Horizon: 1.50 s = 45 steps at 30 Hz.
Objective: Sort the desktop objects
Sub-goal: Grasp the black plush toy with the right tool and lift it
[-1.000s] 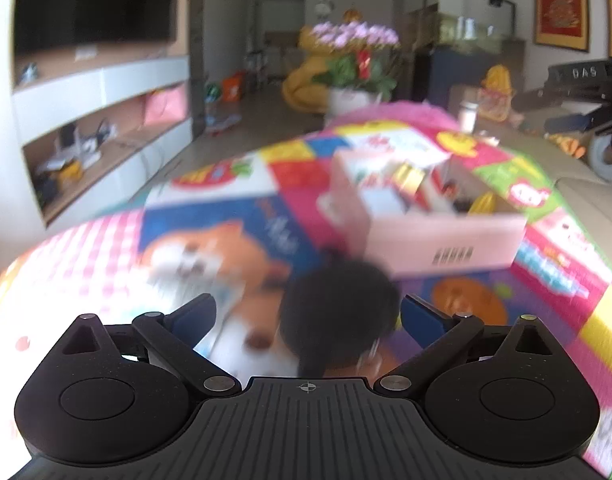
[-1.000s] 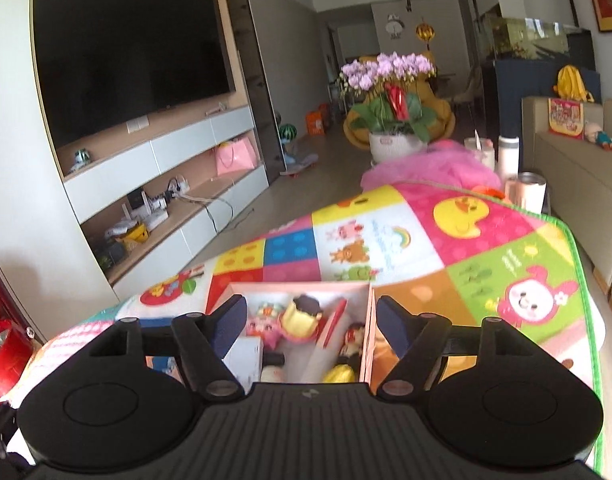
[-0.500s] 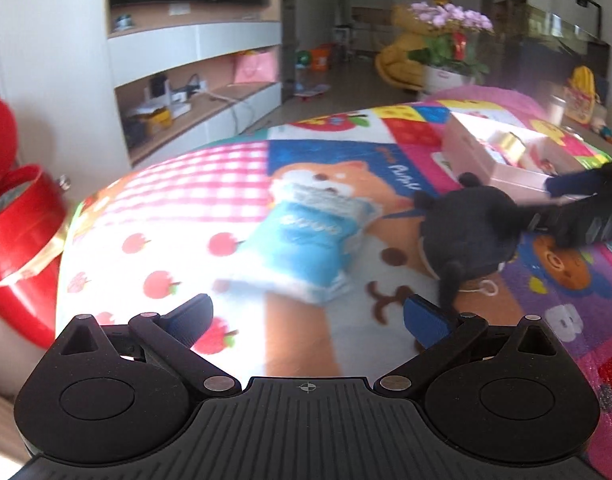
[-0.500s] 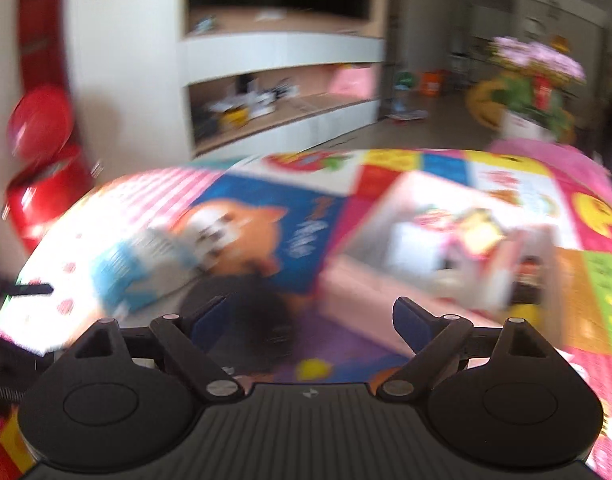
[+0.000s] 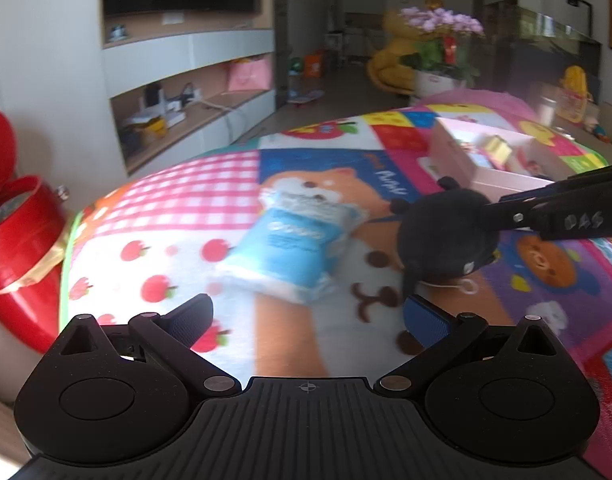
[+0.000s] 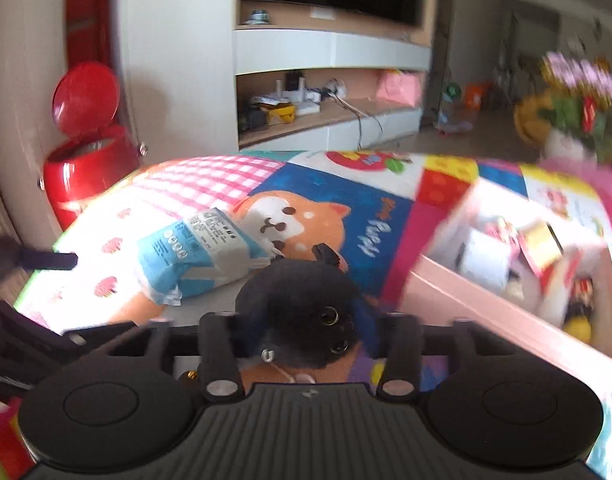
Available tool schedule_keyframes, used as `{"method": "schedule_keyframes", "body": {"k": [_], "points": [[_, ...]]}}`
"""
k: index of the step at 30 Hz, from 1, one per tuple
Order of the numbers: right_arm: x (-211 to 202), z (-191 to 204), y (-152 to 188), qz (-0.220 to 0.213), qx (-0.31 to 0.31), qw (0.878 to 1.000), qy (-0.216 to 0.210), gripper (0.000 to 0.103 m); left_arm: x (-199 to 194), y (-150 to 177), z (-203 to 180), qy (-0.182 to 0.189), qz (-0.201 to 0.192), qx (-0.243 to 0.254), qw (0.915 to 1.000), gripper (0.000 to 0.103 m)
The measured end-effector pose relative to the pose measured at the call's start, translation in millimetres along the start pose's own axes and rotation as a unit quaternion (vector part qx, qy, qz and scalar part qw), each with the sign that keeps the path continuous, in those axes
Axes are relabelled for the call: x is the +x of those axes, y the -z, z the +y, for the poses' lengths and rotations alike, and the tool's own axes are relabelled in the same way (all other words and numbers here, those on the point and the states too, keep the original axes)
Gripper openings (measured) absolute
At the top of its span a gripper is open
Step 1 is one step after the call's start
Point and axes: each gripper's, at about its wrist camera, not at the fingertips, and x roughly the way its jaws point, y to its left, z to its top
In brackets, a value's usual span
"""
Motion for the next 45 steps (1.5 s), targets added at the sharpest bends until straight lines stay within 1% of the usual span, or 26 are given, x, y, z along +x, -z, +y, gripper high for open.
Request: {"method": "schedule_keyframes", "body": {"k": [1,2,3,4,6,7,9,11,13,17,19,20,21,22,25,27,29,31,32,34,38,41,43,45], "points": [[-6.2,-7.5,1.7,0.004,0.013,1.000,-0.005,0.026,-0.2,-0.1,-4.5,0.006,-0.001,0.005,1.0000,0.103],[-12.6,-13.9,5.1,0.003,0.021,1.000,-0.002,0.026,0.2,0.0,-8.6,0.011,-0.002,0.011,0.9999,0.103],[-17.8,-17.9,8.8,-0.001,0.021,1.000,0.012,0.026,1.2,0.4,-13.0,0.014,-0.001,0.016,0.9998,0.103],[-21.7,-19.3,13.1,-0.007,0.013,0.999,0.031,0.028,3.4,0.8,-16.9,0.016,0.001,0.021,0.9996,0.103],[-29.7,-14.9,22.8,-0.021,-0.019,0.997,0.066,0.043,8.5,1.5,-22.2,0.021,0.004,0.027,0.9994,0.103],[-32.4,-10.7,27.3,-0.030,-0.039,0.996,0.078,0.059,11.2,1.5,-23.0,0.020,0.005,0.026,0.9994,0.103],[-34.7,2.4,35.7,-0.047,-0.086,0.991,0.087,0.072,15.7,1.3,-20.9,0.010,0.007,0.022,0.9997,0.103],[-30.1,16.6,39.4,-0.054,-0.132,0.986,0.088,0.074,18.4,1.4,-15.4,-0.001,0.010,0.016,0.9998,0.103],[-16.8,31.1,39.6,-0.059,-0.169,0.980,0.089,0.077,19.9,1.4,-6.8,-0.012,0.013,0.009,0.9998,0.103],[25.7,51.9,36.4,-0.048,-0.231,0.968,0.091,0.084,18.2,3.9,9.7,-0.029,0.019,-0.007,0.9994,0.103],[45.2,55.4,35.6,-0.037,-0.249,0.963,0.094,0.084,17.0,5.0,15.5,-0.033,0.022,-0.014,0.9991,0.103],[52.6,55.6,34.8,-0.030,-0.250,0.963,0.094,0.079,16.2,5.9,17.6,-0.035,0.023,-0.016,0.9990,0.103],[55.4,54.2,32.6,-0.026,-0.241,0.966,0.093,0.078,16.1,6.5,18.9,-0.035,0.025,-0.018,0.9989,0.103],[53.7,50.7,29.0,-0.025,-0.221,0.971,0.086,0.076,16.1,6.6,19.5,-0.035,0.026,-0.019,0.9989,0.103],[32.5,25.3,14.9,-0.010,-0.121,0.992,0.030,0.075,16.7,4.9,17.8,-0.025,0.026,-0.021,0.9991,0.103],[9.8,-0.2,10.5,-0.002,-0.048,0.999,-0.012,0.075,16.3,2.5,12.5,-0.010,0.023,-0.019,0.9995,0.103],[-13.2,-30.0,11.6,0.011,0.027,0.998,-0.050,0.075,16.7,0.0,2.6,0.009,0.021,-0.012,0.9997,0.103],[-30.6,-59.3,20.2,0.030,0.093,0.992,-0.078,0.075,18.6,-1.6,-11.1,0.030,0.020,0.000,0.9993,0.103],[-36.9,-72.7,27.1,0.040,0.117,0.989,-0.085,0.075,19.5,-2.1,-18.6,0.041,0.021,0.006,0.9989,0.103],[-45.4,-94.3,42.3,0.056,0.143,0.985,-0.084,0.075,22.9,-3.0,-34.6,0.061,0.024,0.023,0.9975,0.103],[-41.5,-131.0,67.8,0.091,0.180,0.978,-0.049,0.077,29.0,-5.6,-63.6,0.081,0.029,0.051,0.9949,0.103],[-48.7,-153.0,77.6,0.059,0.210,0.975,-0.039,0.083,28.9,-7.3,-76.8,0.090,0.030,0.066,0.9934,0.103],[-57.6,-156.5,79.1,0.031,0.205,0.978,-0.012,0.086,29.1,-6.3,-82.1,0.092,0.033,0.075,0.9924,0.103],[-63.8,-154.5,79.9,0.015,0.191,0.981,0.014,0.088,31.1,-4.7,-84.4,0.089,0.035,0.083,0.9919,0.103]]}}
